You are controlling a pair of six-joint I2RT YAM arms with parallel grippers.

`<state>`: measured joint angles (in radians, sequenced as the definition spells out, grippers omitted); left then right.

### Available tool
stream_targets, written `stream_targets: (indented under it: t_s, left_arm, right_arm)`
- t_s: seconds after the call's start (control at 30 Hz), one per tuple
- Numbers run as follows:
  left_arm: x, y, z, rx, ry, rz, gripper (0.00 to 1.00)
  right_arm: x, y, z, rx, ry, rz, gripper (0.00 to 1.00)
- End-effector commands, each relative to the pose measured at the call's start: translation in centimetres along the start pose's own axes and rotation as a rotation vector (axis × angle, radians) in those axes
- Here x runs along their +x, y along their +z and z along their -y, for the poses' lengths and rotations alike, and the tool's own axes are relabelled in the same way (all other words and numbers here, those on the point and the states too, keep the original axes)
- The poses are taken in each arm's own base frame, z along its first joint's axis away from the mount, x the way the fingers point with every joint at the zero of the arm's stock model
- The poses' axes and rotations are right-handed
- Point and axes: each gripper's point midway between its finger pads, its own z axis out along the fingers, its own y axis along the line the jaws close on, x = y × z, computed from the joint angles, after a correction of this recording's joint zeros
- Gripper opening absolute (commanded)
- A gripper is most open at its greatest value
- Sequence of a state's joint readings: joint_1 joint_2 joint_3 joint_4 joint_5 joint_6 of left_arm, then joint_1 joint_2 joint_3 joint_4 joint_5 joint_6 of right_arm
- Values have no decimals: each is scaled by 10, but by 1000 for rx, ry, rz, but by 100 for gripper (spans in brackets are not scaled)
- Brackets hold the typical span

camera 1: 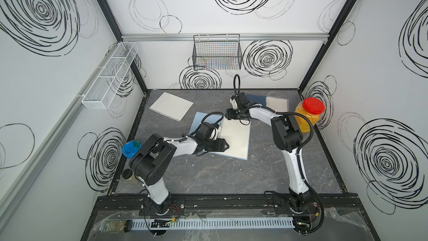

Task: Tear off pages from different notebooks
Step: Adjust the notebook at the center of the board.

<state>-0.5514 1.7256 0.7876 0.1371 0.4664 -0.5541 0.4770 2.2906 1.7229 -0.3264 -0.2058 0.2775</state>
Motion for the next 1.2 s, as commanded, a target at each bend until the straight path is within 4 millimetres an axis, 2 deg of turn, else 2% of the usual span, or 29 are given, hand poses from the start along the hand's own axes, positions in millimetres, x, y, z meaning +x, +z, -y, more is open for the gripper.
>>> stream_targets:
  t_s: [0.0, 0.27, 0.37, 0.67, 0.73, 0.83, 0.97, 1.17]
  left_arm:
    - [8, -2, -36, -87, -71, -15, 68]
    - [1, -29, -89, -219, -134, 8, 68]
    - [-3, -38, -100, -251, -151, 24, 68]
    - [-11, -57, -129, -375, -217, 105, 67]
    - [-14, -62, -134, -400, -228, 128, 67]
    - [-20, -71, -142, -447, -239, 162, 67]
    - [-27, -79, -150, -490, -251, 200, 68]
    - [-33, -81, -146, -492, -239, 218, 69]
  right_arm:
    - [36, -5, 5, -10, 8, -102, 64]
    - [82, -31, 3, -31, 34, -163, 63]
    - [102, -43, -3, -51, 46, -185, 63]
    - [178, -64, -46, -144, 106, -270, 62]
    - [185, -68, -52, -155, 120, -268, 62]
    - [177, -77, -54, -177, 147, -224, 62]
    - [146, -85, -41, -219, 205, -129, 63]
    - [103, -76, -25, -297, 260, -47, 65]
